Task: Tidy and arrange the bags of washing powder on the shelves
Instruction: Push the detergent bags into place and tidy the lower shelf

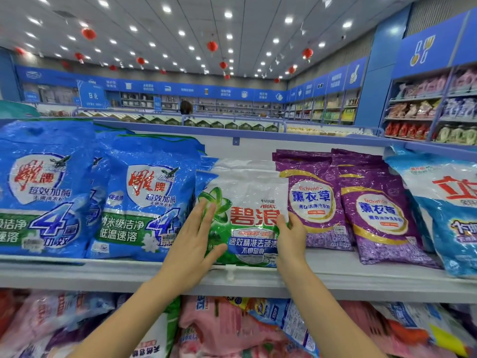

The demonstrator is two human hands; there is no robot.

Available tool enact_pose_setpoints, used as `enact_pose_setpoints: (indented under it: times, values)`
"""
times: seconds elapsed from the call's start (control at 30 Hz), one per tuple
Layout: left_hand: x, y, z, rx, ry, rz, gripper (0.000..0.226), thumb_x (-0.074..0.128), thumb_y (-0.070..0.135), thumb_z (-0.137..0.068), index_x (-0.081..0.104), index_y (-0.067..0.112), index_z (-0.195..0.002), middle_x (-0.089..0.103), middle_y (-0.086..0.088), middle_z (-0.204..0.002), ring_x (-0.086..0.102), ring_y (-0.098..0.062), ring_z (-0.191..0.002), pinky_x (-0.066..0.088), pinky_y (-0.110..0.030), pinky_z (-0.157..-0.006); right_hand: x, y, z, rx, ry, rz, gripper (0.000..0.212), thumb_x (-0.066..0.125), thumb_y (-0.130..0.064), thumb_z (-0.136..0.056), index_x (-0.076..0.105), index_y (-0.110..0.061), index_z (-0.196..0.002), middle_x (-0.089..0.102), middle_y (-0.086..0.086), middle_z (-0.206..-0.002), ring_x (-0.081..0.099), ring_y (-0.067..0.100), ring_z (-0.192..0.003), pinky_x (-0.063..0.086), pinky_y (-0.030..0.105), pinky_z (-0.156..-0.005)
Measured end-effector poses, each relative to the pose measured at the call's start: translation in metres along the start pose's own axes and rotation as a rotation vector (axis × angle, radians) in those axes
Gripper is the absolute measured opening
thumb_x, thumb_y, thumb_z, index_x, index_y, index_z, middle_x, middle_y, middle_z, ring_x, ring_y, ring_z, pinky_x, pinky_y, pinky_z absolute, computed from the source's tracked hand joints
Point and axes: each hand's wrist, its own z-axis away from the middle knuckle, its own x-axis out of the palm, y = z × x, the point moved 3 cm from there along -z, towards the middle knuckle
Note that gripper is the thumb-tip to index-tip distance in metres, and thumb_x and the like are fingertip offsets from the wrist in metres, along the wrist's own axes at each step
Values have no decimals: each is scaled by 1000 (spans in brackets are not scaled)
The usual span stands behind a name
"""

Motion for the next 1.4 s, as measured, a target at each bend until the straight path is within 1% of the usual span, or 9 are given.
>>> enact_pose_setpoints:
  times: [0.1, 0.23, 0.43, 0.57, 0.73, 0.93, 1.07, 1.3, 1.4]
  values:
    - [9, -10, -10, -17, -145, -171, 89, -2, 78, -74, -39, 25, -135, -39, 1, -148, -30, -12, -141, -13, -26, -116, 1, 0, -1, 10, -6, -11, 17, 44, -15, -99, 59, -20, -92, 68, 3, -94, 66, 17, -84, 55, 33, -70]
    - [7, -24, -25, -31, -273, -309, 95, -22, 85, -56, -47, 27, -127, -40, -3, -146, -31, -19, -139, -12, -32, -115, 9, 0, -2, 30, -65, -4, 14, 46, -15, -98, 60, -15, -103, 67, 3, -98, 64, 18, -89, 54, 34, -74]
    - [5, -31, -31, -80, -248, -378, 98, 26, 76, -80, -37, 23, -133, -25, -5, -155, -22, -22, -144, -10, -32, -115, 8, -6, -4, 127, -274, 95, 33, 54, -13, -94, 40, -18, -123, 59, 6, -114, 62, 16, -95, 55, 37, -82]
    - [-4, -23, -22, 35, -144, -208, 102, 51, 64, -82, -25, 28, -140, -18, -1, -157, -23, -15, -141, -10, -25, -113, -13, -20, 1, -216, -328, 423, 66, 61, -26, -90, 20, -23, -142, 45, -7, -124, 47, 12, -118, 43, 24, -90]
    - [-12, -31, -16, 17, -308, -75, 113, 68, 47, -80, -23, 24, -143, -10, 1, -160, -6, -13, -147, 7, -28, -118, -11, -16, 15, -486, -499, 845, 94, 71, -37, -80, 7, -26, -149, 15, -2, -153, 20, 6, -136, 24, 27, -107]
    - [-12, -30, -20, -25, -347, -71, 113, 72, 42, -79, -14, 24, -150, -8, 1, -160, -5, -13, -147, 13, -33, -119, -8, -9, 7, -388, -452, 1076, 87, 66, -48, -80, 14, -32, -148, 0, -1, -159, 21, 26, -141, 31, 51, -106]
    - [-12, -29, -23, -56, -362, -48, 115, 74, 39, -78, -14, 24, -149, -6, 0, -160, -3, -16, -147, 11, -33, -119, -8, -14, 7, -378, -401, 1216, 88, 64, -57, -78, 15, -35, -148, 2, -3, -159, 25, 29, -140, 34, 54, -101]
    - [-23, 0, -17, -55, -153, 131, 95, 73, 37, -78, 15, 19, -151, 17, -3, -158, 16, -16, -145, 16, -33, -117, -44, -56, 41, -598, -150, 956, 53, 62, -42, -85, 49, -20, -132, 31, 2, -150, 33, 19, -135, 36, 39, -104]
    - [-28, 28, -10, -18, 65, 270, 72, 70, 34, -80, 38, 16, -142, 44, -6, -144, 40, -21, -132, 33, -38, -109, -89, -77, 62, -645, -51, 794, 31, 65, -26, -87, 59, -15, -116, 48, -1, -131, 43, 6, -119, 32, 8, -95]
